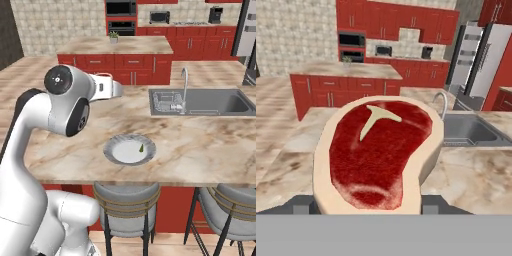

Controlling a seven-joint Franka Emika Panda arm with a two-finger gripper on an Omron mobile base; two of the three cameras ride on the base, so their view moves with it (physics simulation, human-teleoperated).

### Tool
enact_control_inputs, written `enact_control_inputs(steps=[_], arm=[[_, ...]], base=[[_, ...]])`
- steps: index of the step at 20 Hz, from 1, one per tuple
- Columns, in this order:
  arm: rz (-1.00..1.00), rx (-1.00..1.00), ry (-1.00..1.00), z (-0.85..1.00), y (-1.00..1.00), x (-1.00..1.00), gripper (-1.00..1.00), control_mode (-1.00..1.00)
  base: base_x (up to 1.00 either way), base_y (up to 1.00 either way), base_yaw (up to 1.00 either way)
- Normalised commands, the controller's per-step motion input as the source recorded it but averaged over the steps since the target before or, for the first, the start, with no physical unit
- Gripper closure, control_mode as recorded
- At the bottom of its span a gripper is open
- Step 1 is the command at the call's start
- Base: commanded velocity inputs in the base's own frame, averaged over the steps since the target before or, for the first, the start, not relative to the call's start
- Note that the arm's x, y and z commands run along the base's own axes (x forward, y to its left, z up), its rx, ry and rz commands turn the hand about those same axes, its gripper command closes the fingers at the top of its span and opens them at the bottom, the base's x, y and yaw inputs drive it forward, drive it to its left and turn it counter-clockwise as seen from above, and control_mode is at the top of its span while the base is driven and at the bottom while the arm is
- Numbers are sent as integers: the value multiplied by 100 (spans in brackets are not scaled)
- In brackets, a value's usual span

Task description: Take the cheese, steak, and lemon wedge from the fridge and place them on the plate on the dining counter to create an appetizer plate.

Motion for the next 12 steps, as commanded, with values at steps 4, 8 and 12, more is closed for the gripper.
enact_control_inputs(steps=[4, 8, 12], arm=[[0, 0, 4, -34, -19, 0, 100, -100], [0, 0, 12, -56, 0, 0, 100, -100], [1, 0, 17, -58, 0, 1, 100, -100]], base=[[0, 0, 0], [0, 0, 0], [0, 0, 0]])
